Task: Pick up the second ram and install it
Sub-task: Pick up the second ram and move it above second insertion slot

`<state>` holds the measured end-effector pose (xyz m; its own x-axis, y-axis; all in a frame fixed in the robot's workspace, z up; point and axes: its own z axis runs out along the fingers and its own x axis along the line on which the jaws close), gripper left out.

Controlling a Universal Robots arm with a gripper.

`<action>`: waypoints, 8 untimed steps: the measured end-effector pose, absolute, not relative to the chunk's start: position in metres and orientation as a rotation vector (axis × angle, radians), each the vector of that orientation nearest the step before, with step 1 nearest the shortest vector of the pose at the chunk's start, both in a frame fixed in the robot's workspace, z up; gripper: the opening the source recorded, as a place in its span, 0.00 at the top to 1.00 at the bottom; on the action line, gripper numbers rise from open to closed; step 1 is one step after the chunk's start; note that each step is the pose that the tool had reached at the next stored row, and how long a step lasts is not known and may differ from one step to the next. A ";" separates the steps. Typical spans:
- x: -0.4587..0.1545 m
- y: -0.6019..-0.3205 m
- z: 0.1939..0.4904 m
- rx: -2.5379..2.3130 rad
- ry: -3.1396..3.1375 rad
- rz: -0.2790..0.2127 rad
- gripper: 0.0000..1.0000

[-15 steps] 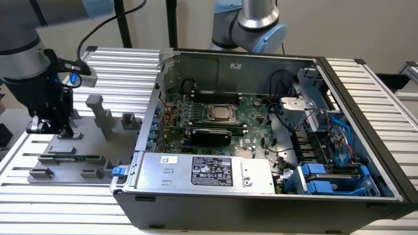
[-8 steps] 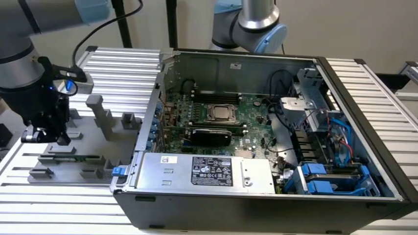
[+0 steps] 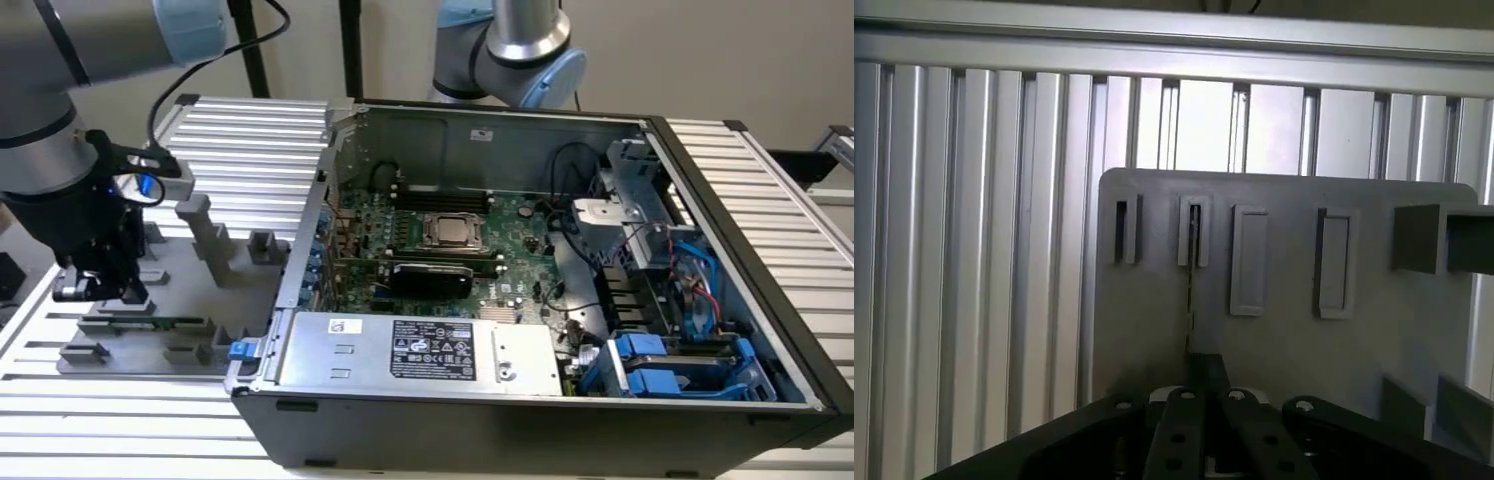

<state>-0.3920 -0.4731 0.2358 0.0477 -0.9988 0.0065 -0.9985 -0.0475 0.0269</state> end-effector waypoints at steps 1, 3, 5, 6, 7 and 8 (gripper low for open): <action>-0.392 -0.473 0.236 2.257 -2.152 -0.023 0.00; -0.392 -0.473 0.235 2.258 -2.153 -0.026 0.00; -0.392 -0.473 0.235 2.258 -2.153 -0.027 0.00; -0.392 -0.473 0.234 2.258 -2.153 -0.027 0.00; -0.392 -0.473 0.234 2.258 -2.153 -0.027 0.00; -0.392 -0.473 0.233 2.258 -2.153 -0.027 0.00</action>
<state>-0.3919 -0.4731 0.2333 0.0477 -0.9989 0.0023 -0.9985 -0.0476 0.0273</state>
